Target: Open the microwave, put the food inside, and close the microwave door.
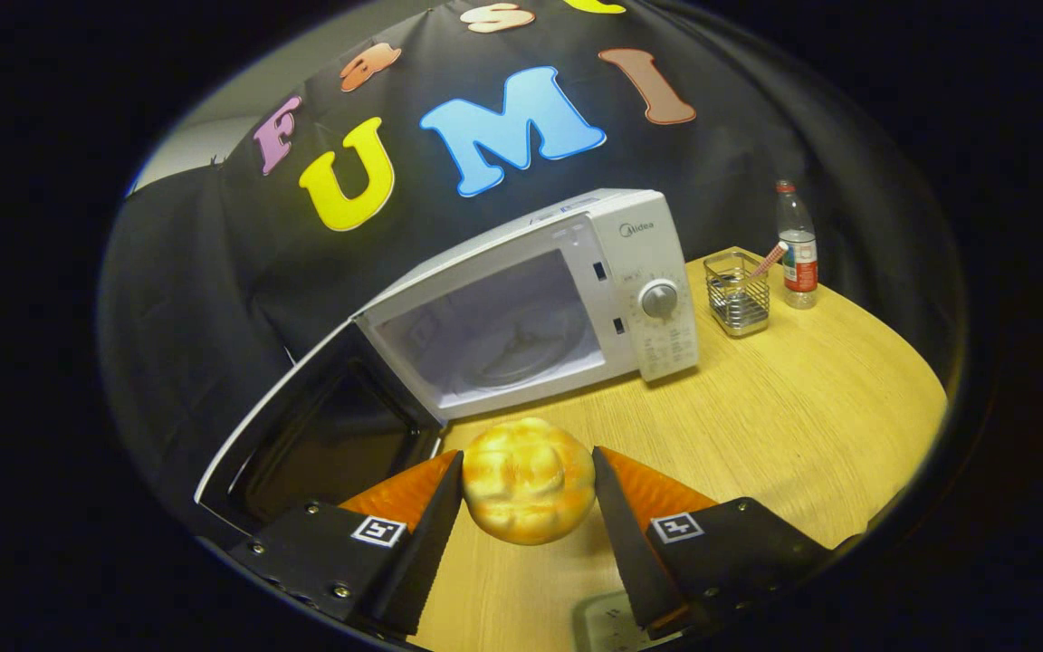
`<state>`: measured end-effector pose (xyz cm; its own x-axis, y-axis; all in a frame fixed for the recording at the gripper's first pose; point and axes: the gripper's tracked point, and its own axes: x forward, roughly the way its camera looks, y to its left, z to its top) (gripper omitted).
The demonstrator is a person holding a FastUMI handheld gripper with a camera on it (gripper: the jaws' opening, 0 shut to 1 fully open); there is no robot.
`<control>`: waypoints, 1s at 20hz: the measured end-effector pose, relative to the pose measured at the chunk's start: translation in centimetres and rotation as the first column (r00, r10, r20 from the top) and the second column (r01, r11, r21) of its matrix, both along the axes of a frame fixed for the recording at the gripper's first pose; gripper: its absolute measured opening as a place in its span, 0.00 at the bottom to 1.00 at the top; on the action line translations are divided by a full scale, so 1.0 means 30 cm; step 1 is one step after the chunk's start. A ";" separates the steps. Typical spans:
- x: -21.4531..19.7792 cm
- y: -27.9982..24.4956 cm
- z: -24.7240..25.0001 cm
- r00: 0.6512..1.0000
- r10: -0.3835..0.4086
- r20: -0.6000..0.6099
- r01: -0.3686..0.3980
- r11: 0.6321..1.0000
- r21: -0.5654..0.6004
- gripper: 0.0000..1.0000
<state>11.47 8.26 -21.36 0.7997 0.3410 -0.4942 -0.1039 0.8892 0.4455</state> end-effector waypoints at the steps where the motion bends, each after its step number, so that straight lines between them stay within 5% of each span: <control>1: 0.033 0.020 0.015 1.000 -0.007 0.014 0.007 1.000 0.026 0.83; 20: 0.600 0.227 -0.113 0.990 -0.117 0.085 0.092 0.964 0.250 0.83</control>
<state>29.47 15.07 -24.74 0.8777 0.3536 -0.3235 -0.0702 0.7626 0.6431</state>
